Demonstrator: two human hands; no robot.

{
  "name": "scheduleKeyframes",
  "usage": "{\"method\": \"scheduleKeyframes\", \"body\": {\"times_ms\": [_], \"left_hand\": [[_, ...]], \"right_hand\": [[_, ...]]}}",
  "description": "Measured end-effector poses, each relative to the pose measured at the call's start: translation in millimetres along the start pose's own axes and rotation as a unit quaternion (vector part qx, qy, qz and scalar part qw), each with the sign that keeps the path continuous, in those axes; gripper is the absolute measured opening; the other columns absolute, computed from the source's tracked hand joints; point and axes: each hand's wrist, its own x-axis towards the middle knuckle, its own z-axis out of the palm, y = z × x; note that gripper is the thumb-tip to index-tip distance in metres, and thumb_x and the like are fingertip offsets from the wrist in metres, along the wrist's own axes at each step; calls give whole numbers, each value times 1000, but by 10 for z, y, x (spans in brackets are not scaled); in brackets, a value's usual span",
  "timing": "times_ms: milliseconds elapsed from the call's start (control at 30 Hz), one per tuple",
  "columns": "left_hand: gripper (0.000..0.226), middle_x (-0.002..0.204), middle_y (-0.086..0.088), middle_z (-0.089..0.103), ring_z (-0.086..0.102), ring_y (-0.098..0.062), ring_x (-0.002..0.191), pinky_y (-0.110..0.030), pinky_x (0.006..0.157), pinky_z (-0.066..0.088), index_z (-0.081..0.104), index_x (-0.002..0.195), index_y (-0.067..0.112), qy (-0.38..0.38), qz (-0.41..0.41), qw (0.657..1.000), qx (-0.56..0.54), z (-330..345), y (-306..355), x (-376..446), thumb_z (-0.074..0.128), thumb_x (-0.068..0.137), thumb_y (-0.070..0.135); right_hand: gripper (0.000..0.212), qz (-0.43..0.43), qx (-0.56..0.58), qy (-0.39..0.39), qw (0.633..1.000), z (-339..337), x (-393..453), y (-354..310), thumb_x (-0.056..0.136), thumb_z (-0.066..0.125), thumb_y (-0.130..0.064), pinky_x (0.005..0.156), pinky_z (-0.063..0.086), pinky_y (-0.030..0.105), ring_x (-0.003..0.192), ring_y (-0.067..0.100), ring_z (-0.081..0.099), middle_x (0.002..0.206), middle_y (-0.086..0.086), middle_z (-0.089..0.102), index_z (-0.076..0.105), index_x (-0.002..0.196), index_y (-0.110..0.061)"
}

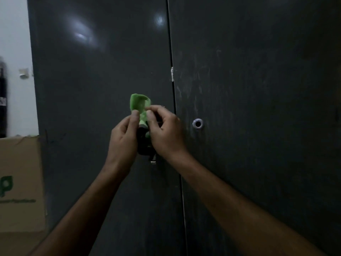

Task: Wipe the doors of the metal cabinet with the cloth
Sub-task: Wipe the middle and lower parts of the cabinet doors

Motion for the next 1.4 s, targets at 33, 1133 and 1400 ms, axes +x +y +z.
{"method": "scheduleKeyframes", "body": {"times_ms": [33,1133,1400], "left_hand": [[31,96,-9,74,74,-20,86,-29,61,58,69,112,20,1,-20,1000,3,-31,1,41,50,103,43],[45,114,2,64,63,-9,101,-16,84,51,59,136,21,-19,152,970,187,-89,-525,-392,54,96,2],[67,131,-11,48,52,-11,107,-12,84,43,43,150,25,-109,193,899,379,-160,-715,-700,64,92,1]], "right_hand": [[24,-5,-4,-32,999,-7,-6,3,100,52,-11,87,57,31,100,12,67,109,5,72,68,116,-8],[18,69,-13,81,994,-296,-312,413,93,53,-1,69,52,22,81,7,65,87,-1,69,58,94,-17],[15,79,-12,85,993,-398,-367,441,93,52,0,71,54,21,83,6,65,88,0,69,60,97,-13]]}}
